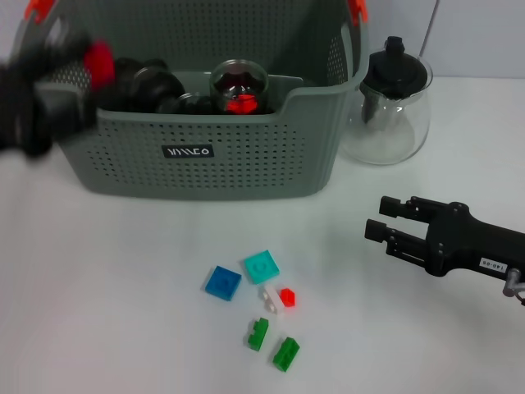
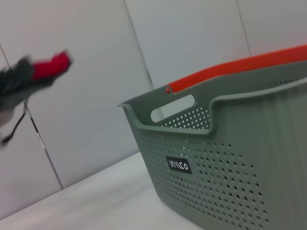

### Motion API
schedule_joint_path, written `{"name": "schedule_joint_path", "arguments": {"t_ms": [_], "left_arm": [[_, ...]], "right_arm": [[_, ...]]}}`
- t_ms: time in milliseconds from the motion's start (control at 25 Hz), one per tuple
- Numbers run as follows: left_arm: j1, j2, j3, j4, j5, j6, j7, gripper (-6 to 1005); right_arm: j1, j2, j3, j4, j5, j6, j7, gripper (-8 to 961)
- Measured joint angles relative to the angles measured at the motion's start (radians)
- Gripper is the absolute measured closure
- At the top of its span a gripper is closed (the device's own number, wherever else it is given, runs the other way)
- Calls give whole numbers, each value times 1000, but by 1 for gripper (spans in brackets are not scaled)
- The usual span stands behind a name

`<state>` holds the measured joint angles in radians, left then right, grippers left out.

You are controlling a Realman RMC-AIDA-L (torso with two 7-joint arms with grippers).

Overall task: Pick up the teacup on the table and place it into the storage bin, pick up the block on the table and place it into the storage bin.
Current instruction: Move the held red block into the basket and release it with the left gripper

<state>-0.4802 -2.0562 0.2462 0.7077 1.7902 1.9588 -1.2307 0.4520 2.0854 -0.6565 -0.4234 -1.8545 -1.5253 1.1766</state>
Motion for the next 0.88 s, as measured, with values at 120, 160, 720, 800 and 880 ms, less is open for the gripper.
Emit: {"name": "schedule_joint_path", "arguments": {"t_ms": [120, 160, 720, 800, 880], "left_arm": [[-82, 6, 48, 93, 8, -149, -171, 294], [-110, 9, 91, 125, 16, -211, -233, 293], [-311, 7, 623, 150, 185, -867, -585, 278], [-315, -6, 674, 140, 240, -954, -633, 276], [-316, -14, 713, 139, 281, -1002, -667, 274]], "right_arm": [[-1, 0, 0, 0, 0, 1, 0, 396], [-2, 1, 0, 0, 0, 1, 0, 396], [-4, 3, -2, 0, 0, -9, -7, 395], [-4, 4, -1, 0, 0, -18, -11, 395], [-5, 4, 3, 0, 0, -55, -39, 395]]}}
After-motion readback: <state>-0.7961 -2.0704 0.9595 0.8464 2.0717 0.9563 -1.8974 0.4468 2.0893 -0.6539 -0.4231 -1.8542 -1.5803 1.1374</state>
